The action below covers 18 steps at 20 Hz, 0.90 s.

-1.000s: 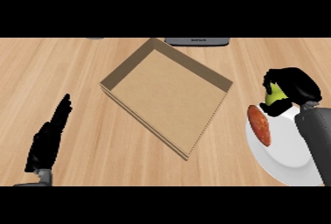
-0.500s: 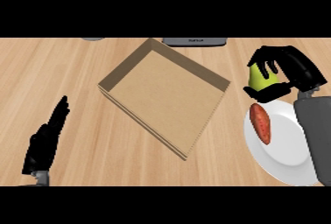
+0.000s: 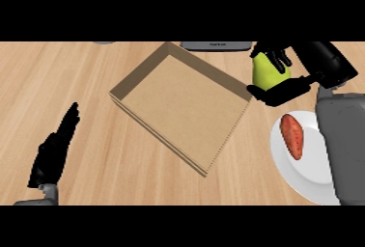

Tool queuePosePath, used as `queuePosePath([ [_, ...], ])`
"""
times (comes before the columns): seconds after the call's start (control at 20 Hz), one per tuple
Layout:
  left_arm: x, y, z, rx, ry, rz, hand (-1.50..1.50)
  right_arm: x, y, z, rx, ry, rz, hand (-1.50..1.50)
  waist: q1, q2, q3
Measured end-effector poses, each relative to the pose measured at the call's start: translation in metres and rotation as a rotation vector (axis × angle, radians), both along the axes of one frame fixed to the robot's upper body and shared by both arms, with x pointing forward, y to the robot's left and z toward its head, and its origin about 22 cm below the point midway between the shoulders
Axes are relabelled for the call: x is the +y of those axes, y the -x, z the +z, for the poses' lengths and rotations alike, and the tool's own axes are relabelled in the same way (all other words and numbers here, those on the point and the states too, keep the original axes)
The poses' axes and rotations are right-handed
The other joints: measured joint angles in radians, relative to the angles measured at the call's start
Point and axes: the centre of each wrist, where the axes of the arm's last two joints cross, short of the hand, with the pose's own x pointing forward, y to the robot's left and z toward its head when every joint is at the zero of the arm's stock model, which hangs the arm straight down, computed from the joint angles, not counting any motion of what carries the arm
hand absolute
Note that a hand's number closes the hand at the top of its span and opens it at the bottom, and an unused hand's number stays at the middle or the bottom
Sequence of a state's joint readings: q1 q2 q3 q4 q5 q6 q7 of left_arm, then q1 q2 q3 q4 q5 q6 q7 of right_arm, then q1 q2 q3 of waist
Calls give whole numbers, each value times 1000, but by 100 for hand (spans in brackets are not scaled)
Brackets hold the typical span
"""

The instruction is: Pick the pear from the plate and place it in the cardboard box

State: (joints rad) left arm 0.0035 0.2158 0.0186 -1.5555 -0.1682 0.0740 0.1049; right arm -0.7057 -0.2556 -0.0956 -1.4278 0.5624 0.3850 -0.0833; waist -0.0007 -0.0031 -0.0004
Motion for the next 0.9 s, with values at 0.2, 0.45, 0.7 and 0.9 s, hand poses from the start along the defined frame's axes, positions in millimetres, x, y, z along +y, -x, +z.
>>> queuePosePath([
  [0.2,-2,-3,3,-6,3,-3,0,45,-7,15,18,14,-2,150,7,2,0],
  [0.45,-3,2,1,-12,2,-9,0,87,-27,19,58,40,-6,150,16,5,0],
  [0.7,2,-3,4,-15,0,-16,0,132,-38,8,116,93,-1,150,21,7,0],
  [0.9,-4,-7,-2,-14,3,-25,0,152,-50,-20,154,137,-12,150,27,10,0],
])
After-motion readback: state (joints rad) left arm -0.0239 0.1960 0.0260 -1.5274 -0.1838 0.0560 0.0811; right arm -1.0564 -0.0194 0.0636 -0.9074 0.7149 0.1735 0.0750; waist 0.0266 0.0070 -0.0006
